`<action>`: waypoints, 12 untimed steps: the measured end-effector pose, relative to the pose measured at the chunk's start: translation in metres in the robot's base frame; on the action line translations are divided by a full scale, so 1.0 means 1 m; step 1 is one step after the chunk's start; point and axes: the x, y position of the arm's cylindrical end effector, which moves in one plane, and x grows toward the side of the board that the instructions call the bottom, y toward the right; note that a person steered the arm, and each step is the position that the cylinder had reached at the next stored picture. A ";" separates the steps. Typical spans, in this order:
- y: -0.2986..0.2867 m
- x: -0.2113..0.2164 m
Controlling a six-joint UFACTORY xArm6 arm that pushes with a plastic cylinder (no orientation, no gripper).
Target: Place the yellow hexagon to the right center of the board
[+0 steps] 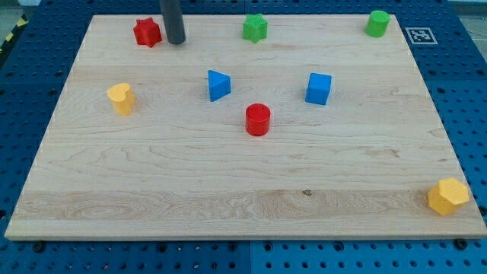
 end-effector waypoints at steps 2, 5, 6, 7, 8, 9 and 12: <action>-0.012 -0.002; 0.012 -0.010; 0.029 -0.010; 0.032 0.002; 0.050 0.032; 0.088 0.063; 0.154 0.099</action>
